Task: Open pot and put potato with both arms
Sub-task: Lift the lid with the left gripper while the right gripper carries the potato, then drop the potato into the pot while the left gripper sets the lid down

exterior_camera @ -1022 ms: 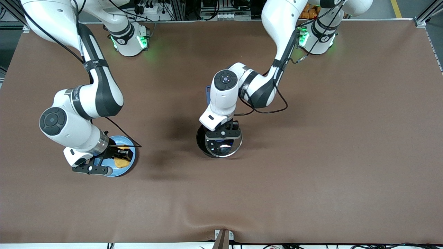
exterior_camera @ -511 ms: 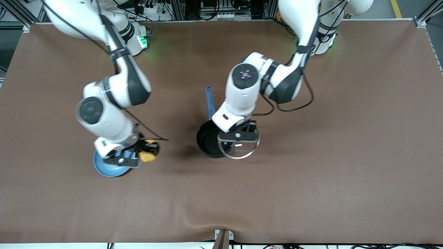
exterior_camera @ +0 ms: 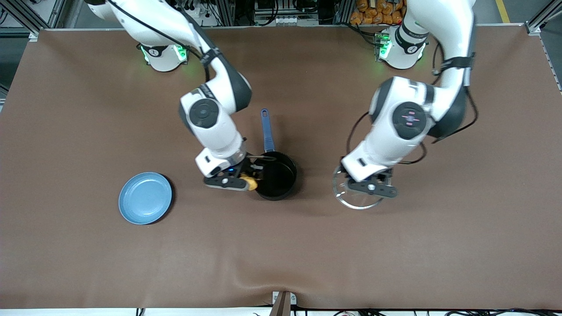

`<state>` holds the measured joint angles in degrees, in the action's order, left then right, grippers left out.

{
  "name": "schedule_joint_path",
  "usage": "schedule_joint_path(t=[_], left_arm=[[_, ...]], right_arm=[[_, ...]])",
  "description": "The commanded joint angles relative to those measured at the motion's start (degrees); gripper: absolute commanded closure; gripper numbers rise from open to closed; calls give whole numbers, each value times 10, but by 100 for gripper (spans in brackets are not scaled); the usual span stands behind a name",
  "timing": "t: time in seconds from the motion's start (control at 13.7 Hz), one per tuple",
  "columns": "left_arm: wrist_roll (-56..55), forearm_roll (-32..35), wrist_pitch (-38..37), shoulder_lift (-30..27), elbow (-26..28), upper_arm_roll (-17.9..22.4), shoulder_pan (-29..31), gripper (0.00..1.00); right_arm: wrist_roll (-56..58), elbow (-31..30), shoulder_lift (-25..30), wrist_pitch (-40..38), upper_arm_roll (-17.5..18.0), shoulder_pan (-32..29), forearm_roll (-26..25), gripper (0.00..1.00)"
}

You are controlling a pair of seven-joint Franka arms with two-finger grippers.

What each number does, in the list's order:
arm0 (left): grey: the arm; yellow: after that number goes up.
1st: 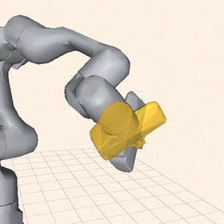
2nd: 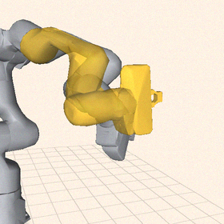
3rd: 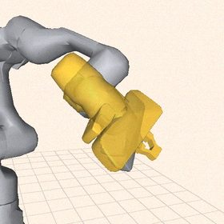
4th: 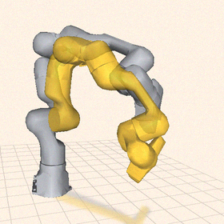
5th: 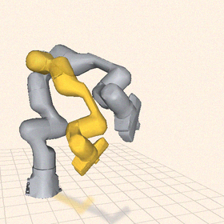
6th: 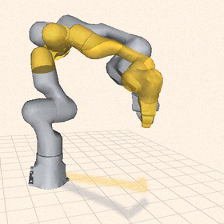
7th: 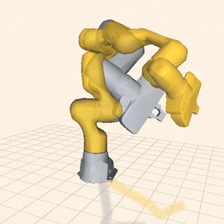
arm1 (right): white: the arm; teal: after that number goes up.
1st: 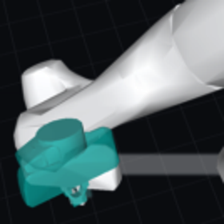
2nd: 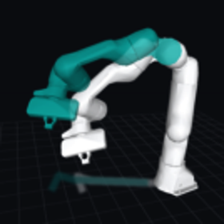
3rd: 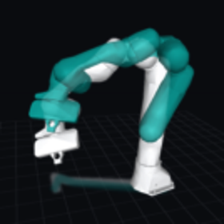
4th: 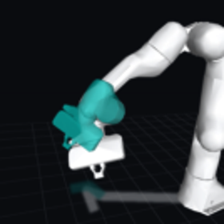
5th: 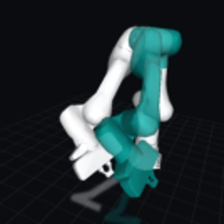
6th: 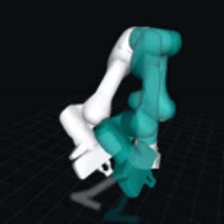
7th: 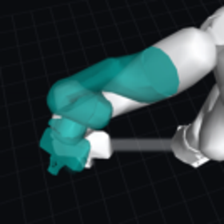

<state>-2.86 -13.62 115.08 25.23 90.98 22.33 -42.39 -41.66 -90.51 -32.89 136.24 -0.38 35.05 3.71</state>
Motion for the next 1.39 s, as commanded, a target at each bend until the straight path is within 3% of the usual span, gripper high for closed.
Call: schedule_joint_path(t=[0.0, 0.44, 1.02, 1.09, 1.24, 1.31], left_arm=[[57, 11, 20, -55, 84, -4, 33, 100], [101, 37, 150, -48, 197, -4, 65, 100], [125, 30, 208, 9, 208, -4, 75, 99], [126, 30, 208, 10, 207, -4, 77, 81], [125, 30, 208, 16, 201, -4, 77, 6], [126, 32, 208, 15, 200, -4, 78, 0]], right_arm=[[-19, 18, -37, 17, -7, 23, -2, 100], [-32, 17, -87, 61, -7, 53, -1, 100], [-51, 19, -137, 117, -8, 63, -1, 100], [-49, 20, -137, 116, -7, 62, -1, 91], [-49, 26, -137, 115, -8, 61, -2, 14], [-48, 26, -135, 115, -9, 62, -3, 0]])
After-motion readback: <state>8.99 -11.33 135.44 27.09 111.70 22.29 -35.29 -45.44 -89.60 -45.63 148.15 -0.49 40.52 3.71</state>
